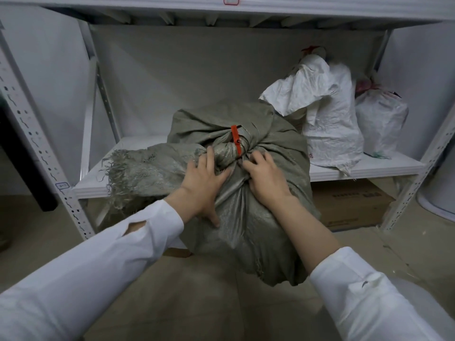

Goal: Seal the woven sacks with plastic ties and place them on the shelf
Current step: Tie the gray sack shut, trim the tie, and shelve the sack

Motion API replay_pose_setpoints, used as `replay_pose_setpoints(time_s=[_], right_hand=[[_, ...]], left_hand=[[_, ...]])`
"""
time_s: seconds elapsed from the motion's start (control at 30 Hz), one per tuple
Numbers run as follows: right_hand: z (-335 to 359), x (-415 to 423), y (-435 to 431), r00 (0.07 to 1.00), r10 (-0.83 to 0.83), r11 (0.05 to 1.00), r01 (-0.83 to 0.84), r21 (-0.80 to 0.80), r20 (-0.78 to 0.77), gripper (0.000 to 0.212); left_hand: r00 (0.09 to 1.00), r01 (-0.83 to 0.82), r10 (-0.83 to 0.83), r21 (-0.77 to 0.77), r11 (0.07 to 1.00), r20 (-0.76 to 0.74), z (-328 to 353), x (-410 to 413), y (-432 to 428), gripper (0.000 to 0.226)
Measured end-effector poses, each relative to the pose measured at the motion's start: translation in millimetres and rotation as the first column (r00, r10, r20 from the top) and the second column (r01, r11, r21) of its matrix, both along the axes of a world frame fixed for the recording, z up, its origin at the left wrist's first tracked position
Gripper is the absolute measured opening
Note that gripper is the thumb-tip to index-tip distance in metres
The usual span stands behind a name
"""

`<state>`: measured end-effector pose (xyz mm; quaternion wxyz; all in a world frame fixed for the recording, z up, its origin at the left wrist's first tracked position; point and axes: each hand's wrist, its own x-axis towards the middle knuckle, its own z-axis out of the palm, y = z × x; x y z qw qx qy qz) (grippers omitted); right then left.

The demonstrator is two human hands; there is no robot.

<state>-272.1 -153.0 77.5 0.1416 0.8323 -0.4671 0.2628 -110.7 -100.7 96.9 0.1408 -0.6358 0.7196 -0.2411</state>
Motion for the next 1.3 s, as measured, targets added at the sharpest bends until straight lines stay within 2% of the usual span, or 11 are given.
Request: replay_pose_setpoints(time_s=[0.07,0.2,0.3,0.43,0.67,0.9,0.97,1.03,1.13,1.3], right_hand=[[5.4,5.7,-1.3,0.994,0.073,0.995,-0.067,-0.072,0.079,0.014],[14.3,13.4,2.9,0.971,0.201,0.968,-0.176,-0.18,0.131,0.011],[23.5,20.6,12.8,0.932,0.31,0.924,-0.248,-0.291,0.187,0.014],[41.5,24.3,17.5,0.907,0.374,0.869,-0.268,-0.417,0.196,0.011],[67.2,16.6,15.9,0.886,0.41,0.812,-0.246,-0.529,0.218,0.018],[85.3,29.9,4.7,0.832,0.447,0.799,-0.205,-0.566,0.329,0.016],[82.4,35.4,0.0,0.837,0.419,0.82,-0.182,-0.542,0.353,0.015],[73.3,38.2,-6.2,0.847,0.368,0.868,-0.166,-0.468,0.384,0.016],[57.1,38.7,-14.8,0.865,0.312,0.937,-0.212,-0.277,0.393,0.021],[46.3,23.4,-20.5,0.929,0.208,0.97,-0.235,0.054,0.306,0.025]], left_hand=[[0.998,-0.028,0.025,-0.05,0.998,-0.066,-7.8,-2.5,0.8,0.146],[0.98,-0.104,0.084,-0.107,0.989,-0.179,-18.6,-5.1,0.6,0.142],[0.941,-0.172,0.113,-0.162,0.972,-0.319,-18.1,-3.4,-1.8,0.135],[0.895,-0.188,0.049,-0.276,0.943,-0.444,-11.1,-1.6,-7.1,0.124],[0.919,-0.158,-0.033,-0.443,0.882,-0.394,8.4,-4.6,-16.6,0.117],[0.962,-0.056,-0.118,-0.599,0.798,-0.247,33.4,15.4,-37.4,0.105],[0.975,-0.048,-0.098,-0.621,0.782,-0.199,30.1,19.7,-47.7,0.101],[0.981,-0.037,-0.089,-0.613,0.789,-0.172,18.8,20.8,-56.9,0.086],[0.987,-0.022,-0.076,-0.581,0.814,-0.144,-7.1,19.8,-68.7,0.064],[0.985,-0.102,0.032,-0.421,0.901,-0.171,-29.7,8.6,-74.4,0.059]])
